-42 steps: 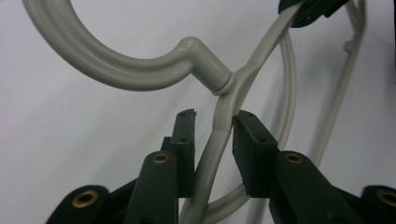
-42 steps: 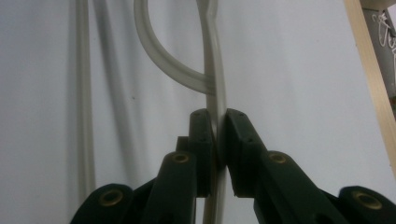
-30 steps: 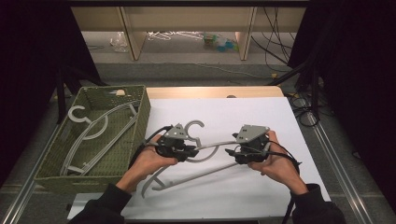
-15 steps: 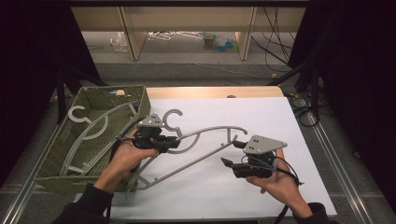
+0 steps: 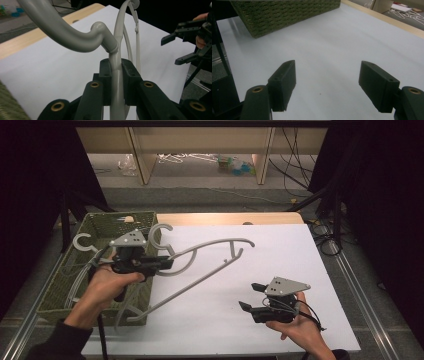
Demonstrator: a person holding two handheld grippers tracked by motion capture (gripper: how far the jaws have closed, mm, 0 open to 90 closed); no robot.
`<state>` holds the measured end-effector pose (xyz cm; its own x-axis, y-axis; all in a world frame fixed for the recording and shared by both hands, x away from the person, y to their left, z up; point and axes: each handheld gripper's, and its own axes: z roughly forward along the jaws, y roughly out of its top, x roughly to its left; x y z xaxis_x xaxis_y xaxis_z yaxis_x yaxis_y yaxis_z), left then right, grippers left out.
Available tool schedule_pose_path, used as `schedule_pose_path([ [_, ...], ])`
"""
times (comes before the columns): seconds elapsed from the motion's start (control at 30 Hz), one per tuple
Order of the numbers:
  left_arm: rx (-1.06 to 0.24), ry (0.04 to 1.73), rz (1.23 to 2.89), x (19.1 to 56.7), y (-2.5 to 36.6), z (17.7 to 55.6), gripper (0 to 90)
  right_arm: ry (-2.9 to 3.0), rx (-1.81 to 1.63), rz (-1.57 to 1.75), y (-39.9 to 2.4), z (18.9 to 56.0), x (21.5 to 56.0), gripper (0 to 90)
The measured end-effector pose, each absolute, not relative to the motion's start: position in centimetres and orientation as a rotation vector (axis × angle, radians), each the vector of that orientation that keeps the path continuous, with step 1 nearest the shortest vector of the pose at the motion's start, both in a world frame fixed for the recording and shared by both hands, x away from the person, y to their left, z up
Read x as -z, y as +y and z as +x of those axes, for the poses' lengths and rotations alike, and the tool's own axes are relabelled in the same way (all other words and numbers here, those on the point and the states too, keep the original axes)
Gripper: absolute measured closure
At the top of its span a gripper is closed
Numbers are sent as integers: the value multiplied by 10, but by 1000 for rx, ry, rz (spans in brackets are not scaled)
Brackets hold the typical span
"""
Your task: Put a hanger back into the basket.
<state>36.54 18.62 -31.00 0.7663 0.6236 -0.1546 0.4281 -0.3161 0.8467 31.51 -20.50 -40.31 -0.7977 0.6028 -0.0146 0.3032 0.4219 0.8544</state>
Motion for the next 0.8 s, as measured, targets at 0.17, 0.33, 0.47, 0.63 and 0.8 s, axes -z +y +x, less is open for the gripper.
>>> schedule_pose_path([
  [0.17, -328, 820, 1949, 290, 212, 368, 796, 2382, -1313, 789, -205, 315, 405, 307],
  [0.33, -422, 871, 1936, 280, 242, 375, 796, 2387, -1310, 793, -205, 315, 406, 306],
  [0.47, -469, 933, 1923, 281, 266, 385, 796, 2400, -1300, 789, -204, 316, 409, 304],
  [0.63, -498, 987, 1898, 284, 288, 396, 796, 2415, -1297, 798, -204, 316, 411, 304],
  [0.8, -521, 1056, 1874, 290, 309, 406, 796, 2407, -1296, 801, -205, 317, 412, 301],
])
